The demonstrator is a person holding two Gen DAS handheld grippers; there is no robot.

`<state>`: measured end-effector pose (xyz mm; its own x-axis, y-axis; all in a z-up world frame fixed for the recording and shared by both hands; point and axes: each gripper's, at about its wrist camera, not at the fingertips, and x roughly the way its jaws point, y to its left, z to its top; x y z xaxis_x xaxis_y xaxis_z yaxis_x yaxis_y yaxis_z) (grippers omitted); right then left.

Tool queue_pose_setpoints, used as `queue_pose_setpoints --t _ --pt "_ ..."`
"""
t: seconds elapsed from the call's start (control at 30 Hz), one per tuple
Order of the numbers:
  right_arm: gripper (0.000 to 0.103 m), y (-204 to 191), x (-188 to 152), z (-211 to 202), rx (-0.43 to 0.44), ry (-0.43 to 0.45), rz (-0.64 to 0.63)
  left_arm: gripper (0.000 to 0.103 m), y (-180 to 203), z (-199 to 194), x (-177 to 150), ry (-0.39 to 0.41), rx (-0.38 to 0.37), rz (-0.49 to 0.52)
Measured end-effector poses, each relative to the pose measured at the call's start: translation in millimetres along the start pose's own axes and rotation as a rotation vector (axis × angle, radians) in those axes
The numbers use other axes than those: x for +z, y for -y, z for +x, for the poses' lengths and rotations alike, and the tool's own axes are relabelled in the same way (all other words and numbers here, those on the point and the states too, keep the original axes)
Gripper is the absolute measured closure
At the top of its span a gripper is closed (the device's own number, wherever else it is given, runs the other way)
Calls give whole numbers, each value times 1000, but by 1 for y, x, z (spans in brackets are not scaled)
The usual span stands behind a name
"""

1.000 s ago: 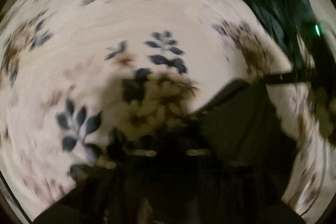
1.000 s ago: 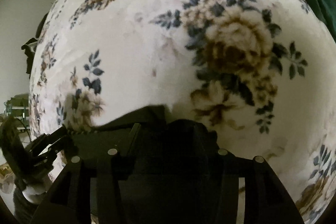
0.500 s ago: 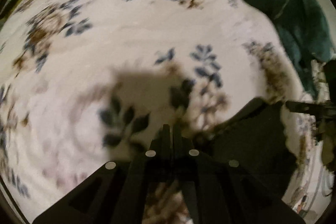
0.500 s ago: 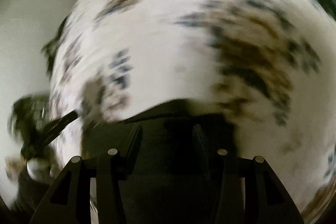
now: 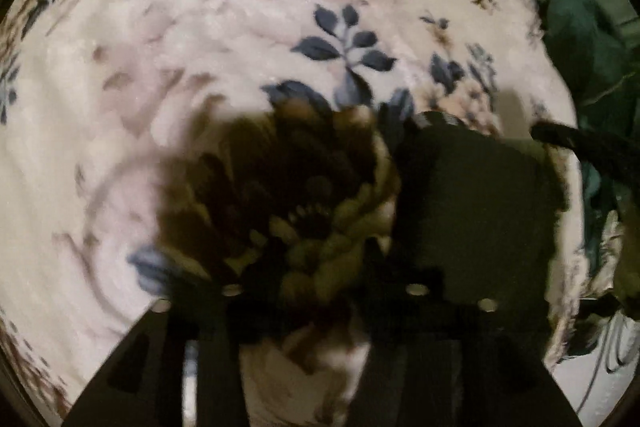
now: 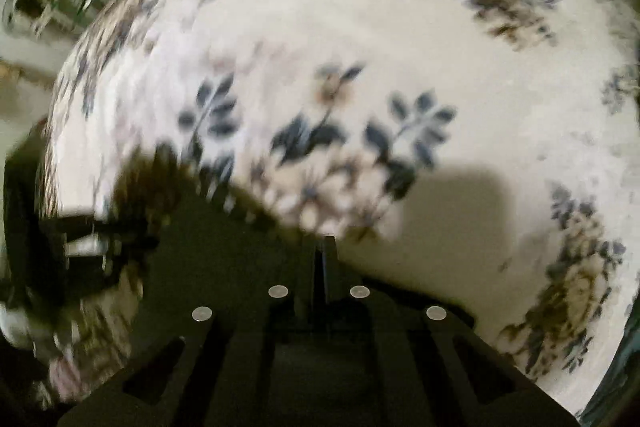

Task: Fold small clothes

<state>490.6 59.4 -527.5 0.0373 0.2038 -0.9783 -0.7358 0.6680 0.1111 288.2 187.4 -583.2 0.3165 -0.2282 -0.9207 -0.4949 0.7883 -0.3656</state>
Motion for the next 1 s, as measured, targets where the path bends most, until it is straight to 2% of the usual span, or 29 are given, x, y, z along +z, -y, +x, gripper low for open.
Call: queue_pose_setpoints --t 0.03,0.1,0.13,0.17,0.2,0.23,0.27,0.3,0.33,0.37,0.53,0.6,0.73,0.83,0.9,0.97,1.0 --pt "103 5 5 1 0 -6 23 44 -1 -1 -3 0 -19 -5" --pt "103 16 16 -5 36 14 78 44 -5 -3 -9 -3 -29 -25" --pt "103 17 22 -8 111 13 105 44 -9 -4 -11 -7 -38 -40" --pt "103 16 30 -9 247 -19 138 44 -12 -5 -13 -1 -46 -52" --pt "103 7 38 -3 326 -64 147 44 -13 -8 -15 6 -40 -59" --pt "100 -4 43 3 346 -104 131 44 -14 -10 -16 15 -18 -67" --pt "87 -13 47 8 339 -140 104 44 -14 -10 -17 23 3 -75" --pt "65 -26 49 17 333 -187 65 44 -17 -11 -21 24 12 -82" --pt "59 -41 51 26 334 -231 25 44 -20 -9 -23 18 18 -92" --pt "58 -51 52 31 331 -257 -8 44 -22 -8 -24 13 16 -101" --pt "61 -97 32 59 185 -331 -213 44 -33 -9 -31 13 0 -125" --pt "91 -102 28 59 149 -299 -245 44 -30 -7 -29 14 -3 -127" --pt "97 -110 24 39 78 -178 -261 44 -30 -9 -31 15 -12 -132" --pt "97 -100 29 22 69 -98 -171 44 -29 -10 -32 12 -27 -135" --pt "97 -85 33 24 14 -55 -111 44 -29 -10 -34 6 -34 -134" --pt "97 -66 36 39 77 -107 -4 44 -28 -11 -35 -7 -42 -136" --pt "96 -56 37 45 163 -143 76 44 -27 -12 -34 -14 -45 -135"
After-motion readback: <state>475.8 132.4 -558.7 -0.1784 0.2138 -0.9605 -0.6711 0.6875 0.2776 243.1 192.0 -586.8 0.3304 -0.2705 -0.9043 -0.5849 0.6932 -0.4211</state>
